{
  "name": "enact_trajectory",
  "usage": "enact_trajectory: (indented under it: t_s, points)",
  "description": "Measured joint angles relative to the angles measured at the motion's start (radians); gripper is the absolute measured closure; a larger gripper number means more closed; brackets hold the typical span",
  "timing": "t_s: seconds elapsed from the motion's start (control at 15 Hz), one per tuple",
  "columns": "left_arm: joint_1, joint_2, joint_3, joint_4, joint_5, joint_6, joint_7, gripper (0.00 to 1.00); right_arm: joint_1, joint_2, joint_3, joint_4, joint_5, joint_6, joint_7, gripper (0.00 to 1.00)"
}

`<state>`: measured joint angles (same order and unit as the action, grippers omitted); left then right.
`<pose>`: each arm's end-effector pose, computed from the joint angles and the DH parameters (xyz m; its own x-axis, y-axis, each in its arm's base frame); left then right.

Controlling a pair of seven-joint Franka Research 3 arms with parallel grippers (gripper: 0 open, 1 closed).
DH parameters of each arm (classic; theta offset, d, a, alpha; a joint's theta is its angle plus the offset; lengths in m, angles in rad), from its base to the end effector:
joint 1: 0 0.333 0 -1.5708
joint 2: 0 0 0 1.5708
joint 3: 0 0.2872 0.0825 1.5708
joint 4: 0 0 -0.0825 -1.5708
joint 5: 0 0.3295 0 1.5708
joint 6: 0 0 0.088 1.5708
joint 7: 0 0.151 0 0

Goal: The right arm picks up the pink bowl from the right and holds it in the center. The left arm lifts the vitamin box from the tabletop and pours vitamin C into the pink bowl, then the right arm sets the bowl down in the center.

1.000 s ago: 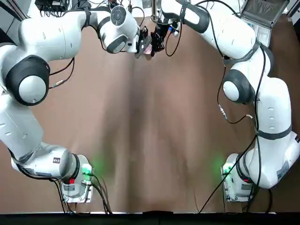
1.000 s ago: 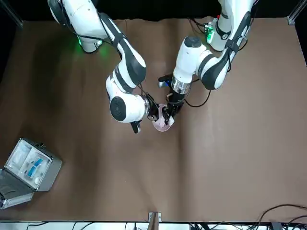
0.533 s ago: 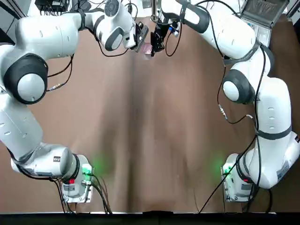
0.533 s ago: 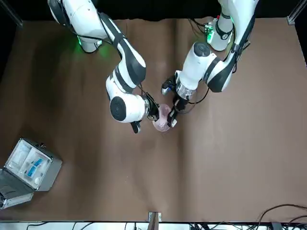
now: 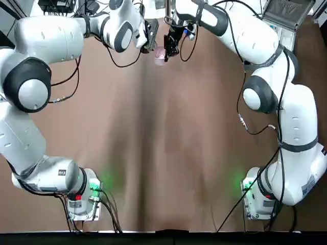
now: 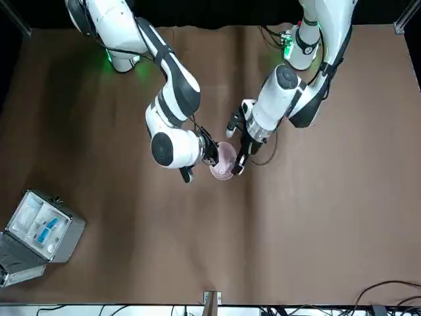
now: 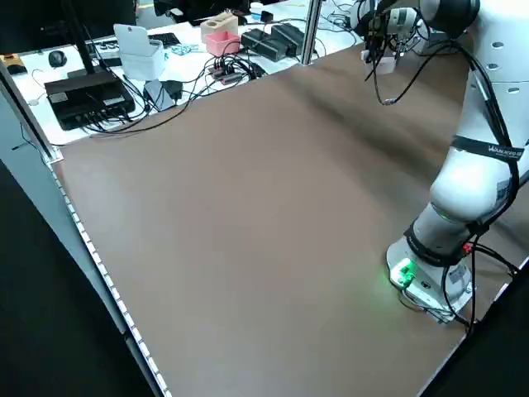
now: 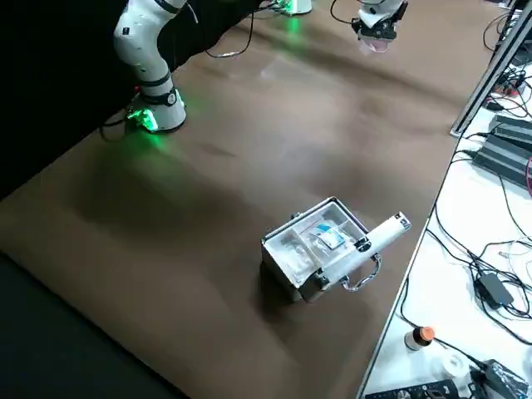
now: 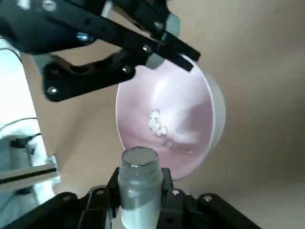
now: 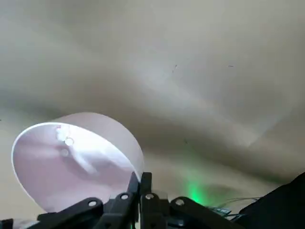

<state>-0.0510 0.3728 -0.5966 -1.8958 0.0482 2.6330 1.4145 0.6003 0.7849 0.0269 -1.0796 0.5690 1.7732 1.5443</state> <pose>0.5108 -0.3569 0.3492 -0.4652 -0.8552 0.2284 -0.8514 0.3617 -0.3799 0.5132 0.4523 0.3242 0.3791 -0.7552 -0.5348 -0.8552 -0.5066 0.1092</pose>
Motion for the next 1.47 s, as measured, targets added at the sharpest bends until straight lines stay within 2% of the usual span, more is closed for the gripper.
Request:
enact_trajectory:
  t_s: [0.6,0.73,1.0,1.33,1.47]
  points:
    - [0.002,0.001,0.000,0.156,-0.441,-0.259,0.001,0.64,-0.006,0.000,-0.001,0.002,0.001,-0.022,-0.005,0.98]
    - [0.031,0.001,0.000,0.196,-0.566,-0.349,0.001,0.64,-0.011,0.000,-0.001,0.002,0.002,-0.027,-0.008,0.98]
    - [0.107,0.001,0.000,0.224,-0.786,-0.432,0.009,0.64,-0.013,0.000,-0.001,0.003,0.002,-0.030,-0.036,0.98]
    - [0.228,0.004,0.001,0.227,-1.016,-0.582,0.101,0.64,-0.020,0.000,-0.007,0.012,0.002,-0.084,-0.139,0.98]
    - [0.279,0.014,0.002,0.227,-1.065,-0.641,0.161,0.64,-0.033,0.000,-0.011,0.014,0.002,-0.086,-0.181,0.98]
